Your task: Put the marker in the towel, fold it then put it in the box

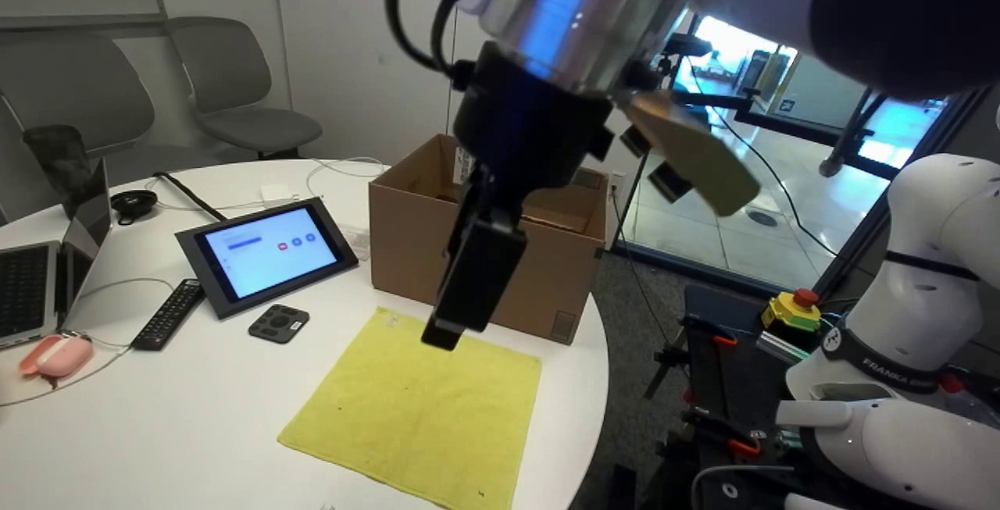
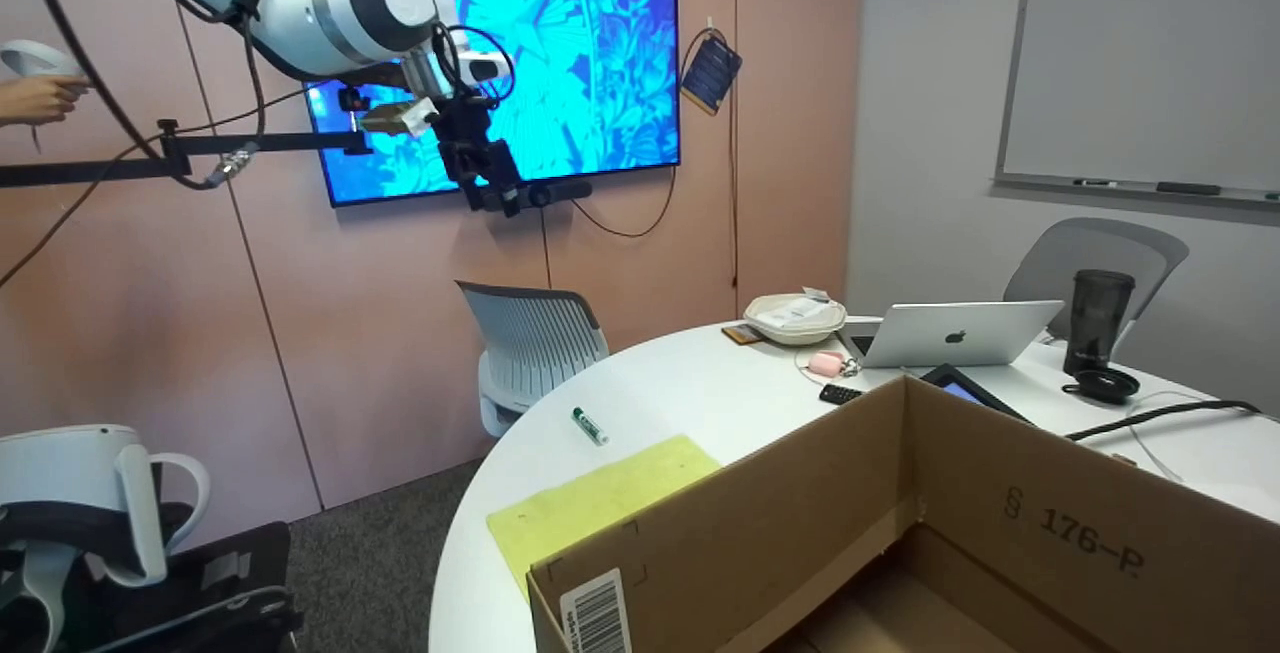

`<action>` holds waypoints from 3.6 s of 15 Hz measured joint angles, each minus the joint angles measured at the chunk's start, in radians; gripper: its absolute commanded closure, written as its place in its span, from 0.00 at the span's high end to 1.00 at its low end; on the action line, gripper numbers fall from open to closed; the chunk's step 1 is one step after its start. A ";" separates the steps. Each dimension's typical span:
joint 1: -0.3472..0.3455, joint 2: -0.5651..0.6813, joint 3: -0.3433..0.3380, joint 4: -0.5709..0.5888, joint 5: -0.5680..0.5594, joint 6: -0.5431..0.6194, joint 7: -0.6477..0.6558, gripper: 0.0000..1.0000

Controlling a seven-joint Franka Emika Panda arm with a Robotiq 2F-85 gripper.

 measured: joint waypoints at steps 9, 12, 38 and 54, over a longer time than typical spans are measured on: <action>0.129 0.412 -0.169 0.335 -0.033 0.013 -0.133 1.00; 0.129 0.509 -0.194 0.395 0.004 0.038 -0.195 1.00; 0.232 0.913 -0.199 0.743 0.058 0.067 -0.457 1.00; 0.269 1.063 -0.238 0.897 0.010 0.023 -0.648 1.00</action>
